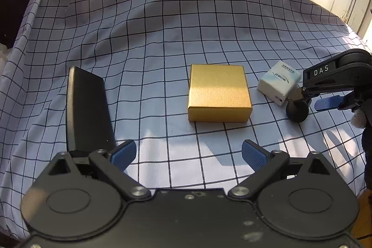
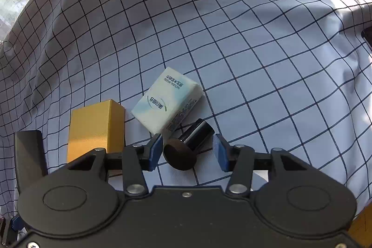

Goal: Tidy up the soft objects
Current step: 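Grasp the black round-headed brush with the right tool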

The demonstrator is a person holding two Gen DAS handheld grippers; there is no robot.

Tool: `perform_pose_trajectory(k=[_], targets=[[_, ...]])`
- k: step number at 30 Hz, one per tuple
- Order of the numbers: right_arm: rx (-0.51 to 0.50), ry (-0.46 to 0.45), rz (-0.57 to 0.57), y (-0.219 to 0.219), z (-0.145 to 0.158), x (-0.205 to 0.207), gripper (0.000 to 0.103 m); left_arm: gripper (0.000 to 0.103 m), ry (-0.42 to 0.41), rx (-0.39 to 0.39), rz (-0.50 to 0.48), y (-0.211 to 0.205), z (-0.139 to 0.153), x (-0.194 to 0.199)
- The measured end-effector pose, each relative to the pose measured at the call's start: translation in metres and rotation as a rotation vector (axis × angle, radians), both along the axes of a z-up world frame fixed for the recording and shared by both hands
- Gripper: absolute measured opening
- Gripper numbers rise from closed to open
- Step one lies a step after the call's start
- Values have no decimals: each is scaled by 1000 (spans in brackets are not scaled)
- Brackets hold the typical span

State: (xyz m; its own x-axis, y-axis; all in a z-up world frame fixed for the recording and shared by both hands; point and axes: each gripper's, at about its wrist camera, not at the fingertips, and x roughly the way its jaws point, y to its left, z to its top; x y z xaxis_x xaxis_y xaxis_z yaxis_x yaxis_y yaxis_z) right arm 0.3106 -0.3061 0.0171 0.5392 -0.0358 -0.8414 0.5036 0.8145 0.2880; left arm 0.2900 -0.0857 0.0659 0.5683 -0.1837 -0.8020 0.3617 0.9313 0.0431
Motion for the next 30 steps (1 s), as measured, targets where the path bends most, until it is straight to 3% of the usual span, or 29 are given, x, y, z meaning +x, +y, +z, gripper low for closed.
perform_pose_trajectory(k=[7, 12, 17, 22, 30], targets=[[11, 5, -2, 0, -8, 3, 49, 97, -8, 7, -8, 0, -1, -3], [18, -3, 43, 8, -5, -2, 34, 97, -28, 10, -6, 4, -4, -3], [-11, 0, 43, 9, 4, -18, 34, 97, -37, -2, -3, 8, -8, -3], [38, 10, 19, 2, 6, -40, 34, 97, -47, 5, -13, 5, -13, -5], [53, -57, 85, 13, 29, -62, 34, 97, -120, 82, -85, -17, -20, -21]])
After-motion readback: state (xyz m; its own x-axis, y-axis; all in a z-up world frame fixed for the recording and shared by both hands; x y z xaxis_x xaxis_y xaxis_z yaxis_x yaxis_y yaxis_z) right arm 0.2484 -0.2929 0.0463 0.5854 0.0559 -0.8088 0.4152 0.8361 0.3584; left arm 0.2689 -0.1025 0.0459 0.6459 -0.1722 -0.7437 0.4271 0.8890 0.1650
